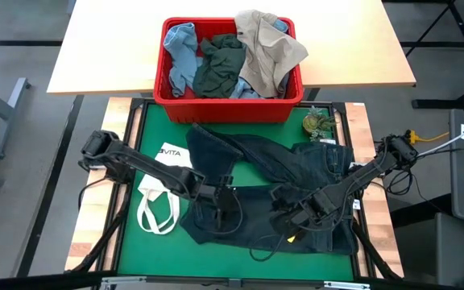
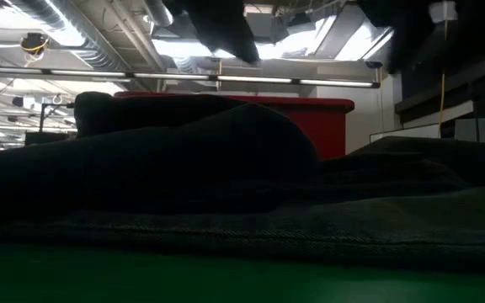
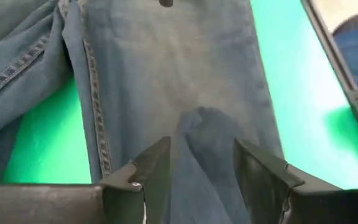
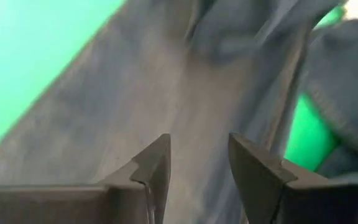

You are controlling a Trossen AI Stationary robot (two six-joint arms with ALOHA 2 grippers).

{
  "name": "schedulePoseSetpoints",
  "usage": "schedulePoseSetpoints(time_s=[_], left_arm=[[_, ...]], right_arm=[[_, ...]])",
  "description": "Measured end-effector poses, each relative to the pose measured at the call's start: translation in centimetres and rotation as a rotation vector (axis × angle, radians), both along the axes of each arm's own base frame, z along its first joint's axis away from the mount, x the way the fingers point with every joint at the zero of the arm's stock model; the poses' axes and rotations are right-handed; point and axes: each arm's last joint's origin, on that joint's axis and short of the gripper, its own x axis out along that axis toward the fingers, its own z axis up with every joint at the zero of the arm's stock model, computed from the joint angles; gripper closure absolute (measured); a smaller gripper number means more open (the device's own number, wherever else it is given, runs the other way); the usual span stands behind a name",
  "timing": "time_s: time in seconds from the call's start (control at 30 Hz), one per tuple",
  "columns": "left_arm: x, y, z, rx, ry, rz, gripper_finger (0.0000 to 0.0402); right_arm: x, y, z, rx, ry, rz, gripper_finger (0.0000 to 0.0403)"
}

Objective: Fold laundry
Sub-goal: Fold the dark blue pants

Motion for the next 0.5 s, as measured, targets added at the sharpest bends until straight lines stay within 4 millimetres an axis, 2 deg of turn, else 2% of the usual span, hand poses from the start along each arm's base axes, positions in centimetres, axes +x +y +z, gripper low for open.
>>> schedulePoseSetpoints(time_s=[0.2,0.5], left_arm=[[-2.3,0.2,3.3,0.023,0.103,0.006,0.0234],[-6.1,0.3,4.8,0.016,0.295,0.139,0.0233]], right_arm=[[2.9,0.3,0.5,-0.002,-0.246,0.025,0.0243],[8.1,-1.0,-1.6,0.013,-0.459,0.082,0.0243]])
